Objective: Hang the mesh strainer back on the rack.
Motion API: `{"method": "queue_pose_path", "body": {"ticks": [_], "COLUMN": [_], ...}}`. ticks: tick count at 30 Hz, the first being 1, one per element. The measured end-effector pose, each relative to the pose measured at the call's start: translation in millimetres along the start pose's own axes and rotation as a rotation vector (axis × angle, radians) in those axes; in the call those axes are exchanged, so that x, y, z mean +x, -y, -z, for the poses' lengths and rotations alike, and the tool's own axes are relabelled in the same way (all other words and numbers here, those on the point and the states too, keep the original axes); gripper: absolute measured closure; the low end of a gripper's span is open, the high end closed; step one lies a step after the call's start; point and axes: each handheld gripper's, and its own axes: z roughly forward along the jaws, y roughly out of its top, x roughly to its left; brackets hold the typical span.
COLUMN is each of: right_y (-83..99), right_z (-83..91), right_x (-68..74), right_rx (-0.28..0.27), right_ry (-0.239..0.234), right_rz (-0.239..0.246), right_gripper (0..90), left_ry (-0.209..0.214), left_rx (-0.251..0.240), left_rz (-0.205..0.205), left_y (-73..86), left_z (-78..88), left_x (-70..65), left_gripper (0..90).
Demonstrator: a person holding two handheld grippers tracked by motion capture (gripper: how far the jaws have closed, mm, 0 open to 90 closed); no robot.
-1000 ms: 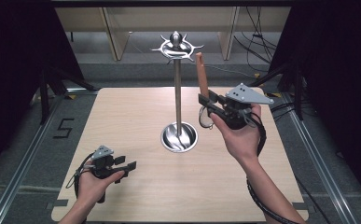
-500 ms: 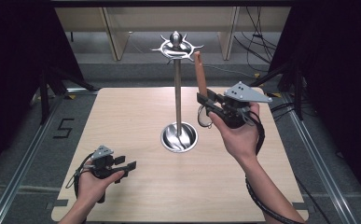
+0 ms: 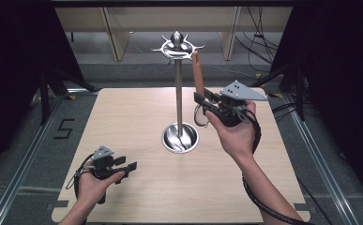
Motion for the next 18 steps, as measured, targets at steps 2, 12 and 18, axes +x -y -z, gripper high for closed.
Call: {"method": "queue_pose_path", "body": {"ticks": [2, 12, 18], "right_y": [0.9, 5.8, 12.6], "right_z": [-1.1, -13.2, -18.3], "right_x": [3.2, 2.3, 5.5], "right_rx": [0.019, 0.033, 0.042], "right_ry": [-0.001, 0.007, 0.004], "right_rz": [-0.046, -0.042, -0.049], "right_gripper": [69.6, 69.4, 58.8], "left_ry": [0.002, 0.002, 0.003], "left_rx": [-0.004, -0.002, -0.007], "left_rz": [0.005, 0.002, 0.000], "left_y": [0.0, -0.2, -0.2], "left_z": [-0.1, 0.4, 1.2], "left_x": [-0.3, 0.0, 0.9], "left_gripper": [40.6, 40.6, 40.6]}}
